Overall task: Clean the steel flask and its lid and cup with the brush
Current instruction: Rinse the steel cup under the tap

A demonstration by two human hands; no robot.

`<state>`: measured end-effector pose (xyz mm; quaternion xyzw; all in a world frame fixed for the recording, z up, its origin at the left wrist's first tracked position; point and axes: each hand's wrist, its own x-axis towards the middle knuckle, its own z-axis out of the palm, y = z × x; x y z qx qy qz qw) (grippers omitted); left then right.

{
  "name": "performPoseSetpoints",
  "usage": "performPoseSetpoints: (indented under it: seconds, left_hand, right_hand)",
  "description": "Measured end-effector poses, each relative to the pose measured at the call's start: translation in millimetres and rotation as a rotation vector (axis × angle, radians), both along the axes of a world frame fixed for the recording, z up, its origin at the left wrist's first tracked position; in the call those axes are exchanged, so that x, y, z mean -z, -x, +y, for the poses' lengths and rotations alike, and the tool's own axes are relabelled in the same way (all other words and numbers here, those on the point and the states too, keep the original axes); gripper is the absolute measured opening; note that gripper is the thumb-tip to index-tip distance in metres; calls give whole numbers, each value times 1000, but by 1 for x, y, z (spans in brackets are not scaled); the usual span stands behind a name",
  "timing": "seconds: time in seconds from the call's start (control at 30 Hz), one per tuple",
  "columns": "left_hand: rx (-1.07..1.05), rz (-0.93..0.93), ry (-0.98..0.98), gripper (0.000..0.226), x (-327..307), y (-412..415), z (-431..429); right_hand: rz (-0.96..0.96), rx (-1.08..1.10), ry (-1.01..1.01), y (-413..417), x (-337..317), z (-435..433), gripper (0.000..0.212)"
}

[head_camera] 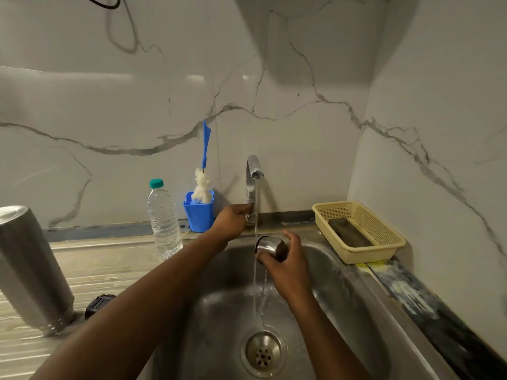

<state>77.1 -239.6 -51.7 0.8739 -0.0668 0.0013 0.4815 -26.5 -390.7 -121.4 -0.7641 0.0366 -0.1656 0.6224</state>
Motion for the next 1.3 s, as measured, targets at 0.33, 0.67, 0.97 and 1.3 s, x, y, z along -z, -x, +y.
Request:
performPoseSetpoints:
  seconds: [0.33,0.67,0.97,1.3]
  left_hand:
    - [27,-88,-167,42,3,37,5]
    - [-25,-149,-254,28,2,139,74]
    - [-137,-148,-202,16,-4,220,146]
    - [-287,-175,-159,10,12,272,208]
  right_hand:
    - [-104,-26,79,-3,4,3,59]
    - [-135,-82,145,17,-9,24,63]
    - [-81,-379,312,32,-45,93,60]
    - [-20,-546,545,8,-45,201,77]
